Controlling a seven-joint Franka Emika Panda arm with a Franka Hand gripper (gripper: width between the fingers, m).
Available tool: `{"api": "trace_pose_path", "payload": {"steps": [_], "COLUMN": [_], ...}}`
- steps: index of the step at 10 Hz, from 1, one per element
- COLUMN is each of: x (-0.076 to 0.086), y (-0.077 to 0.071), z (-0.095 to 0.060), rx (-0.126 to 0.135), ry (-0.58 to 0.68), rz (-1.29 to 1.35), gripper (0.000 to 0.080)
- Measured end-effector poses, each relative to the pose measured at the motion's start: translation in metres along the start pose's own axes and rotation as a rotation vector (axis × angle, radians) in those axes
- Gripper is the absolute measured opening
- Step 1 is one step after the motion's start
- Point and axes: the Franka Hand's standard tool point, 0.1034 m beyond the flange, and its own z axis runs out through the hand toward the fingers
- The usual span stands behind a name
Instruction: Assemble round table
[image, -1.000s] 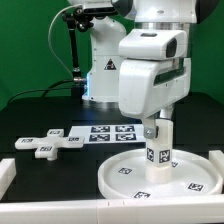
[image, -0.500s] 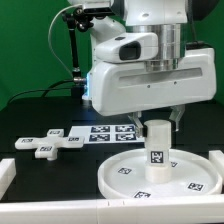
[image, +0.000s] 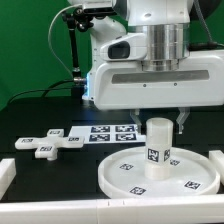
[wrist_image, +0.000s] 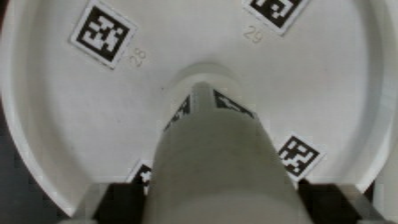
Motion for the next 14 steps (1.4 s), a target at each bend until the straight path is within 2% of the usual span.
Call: {"api": "trace_pose_path", "payload": {"steps": [3, 7, 10, 14], "x": [-0.0003, -0.0043, -0.0033, -0.0028], "y": [0.0, -0.0034, -0.0026, -0.0051], "z": [0.0004, 0.0014, 0.0022, 0.0024], "rx": [0.008, 0.045, 0.092, 0.12], "ry": [-0.003, -0.001, -0.03, -0.061], "rz": [0.143, 0.598, 0.863, 1.129], "gripper": [0.0412, 0.0412, 0.0412, 0.0412]}}
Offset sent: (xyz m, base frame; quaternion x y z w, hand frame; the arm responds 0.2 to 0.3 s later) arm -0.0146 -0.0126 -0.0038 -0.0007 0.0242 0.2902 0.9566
